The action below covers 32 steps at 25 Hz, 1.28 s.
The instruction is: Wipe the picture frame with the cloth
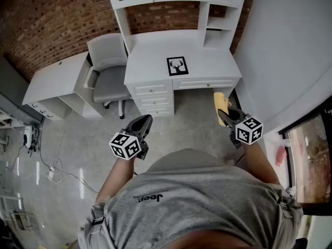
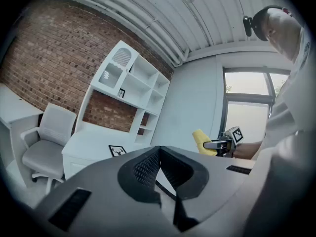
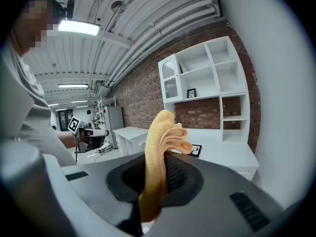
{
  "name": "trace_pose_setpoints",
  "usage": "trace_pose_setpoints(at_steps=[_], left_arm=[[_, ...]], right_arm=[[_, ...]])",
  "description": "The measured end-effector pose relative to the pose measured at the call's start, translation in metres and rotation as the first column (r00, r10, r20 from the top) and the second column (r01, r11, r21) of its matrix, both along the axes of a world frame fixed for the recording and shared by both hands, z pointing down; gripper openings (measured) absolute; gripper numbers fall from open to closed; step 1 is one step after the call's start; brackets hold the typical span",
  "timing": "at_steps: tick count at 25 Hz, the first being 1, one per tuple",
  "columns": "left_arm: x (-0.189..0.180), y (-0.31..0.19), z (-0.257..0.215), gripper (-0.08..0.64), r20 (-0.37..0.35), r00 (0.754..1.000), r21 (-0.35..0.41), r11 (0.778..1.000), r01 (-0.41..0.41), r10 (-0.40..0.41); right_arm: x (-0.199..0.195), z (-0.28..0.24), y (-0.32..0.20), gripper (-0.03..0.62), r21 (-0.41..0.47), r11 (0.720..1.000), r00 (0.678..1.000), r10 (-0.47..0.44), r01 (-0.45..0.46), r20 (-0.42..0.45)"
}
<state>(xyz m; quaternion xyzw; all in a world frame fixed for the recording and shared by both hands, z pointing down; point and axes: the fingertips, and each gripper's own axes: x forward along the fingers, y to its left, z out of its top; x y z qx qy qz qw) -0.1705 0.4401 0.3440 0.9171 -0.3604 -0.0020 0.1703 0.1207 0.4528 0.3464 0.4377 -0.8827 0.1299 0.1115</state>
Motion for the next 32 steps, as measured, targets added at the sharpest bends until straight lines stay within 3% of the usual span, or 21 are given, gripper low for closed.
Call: trace_pose_setpoints(at_steps=[19,32], left_arm=[[0.030,-0.001,-0.002,0.018,0.018,1.000,-0.005,1.000,-0.002,0.002],[0.122,0.012,-0.009,0.018,0.043,0.999,-0.008,1.000,-0.014,0.014]], right_arm=[[0.022,-0.001,0.000,0.057,0.001,1.000,1.000,-0.011,0.011,0.020],[0.084,-0.002,0.027,0.057,0.030,0.998,0.997,-0.064,0.063,0.034]])
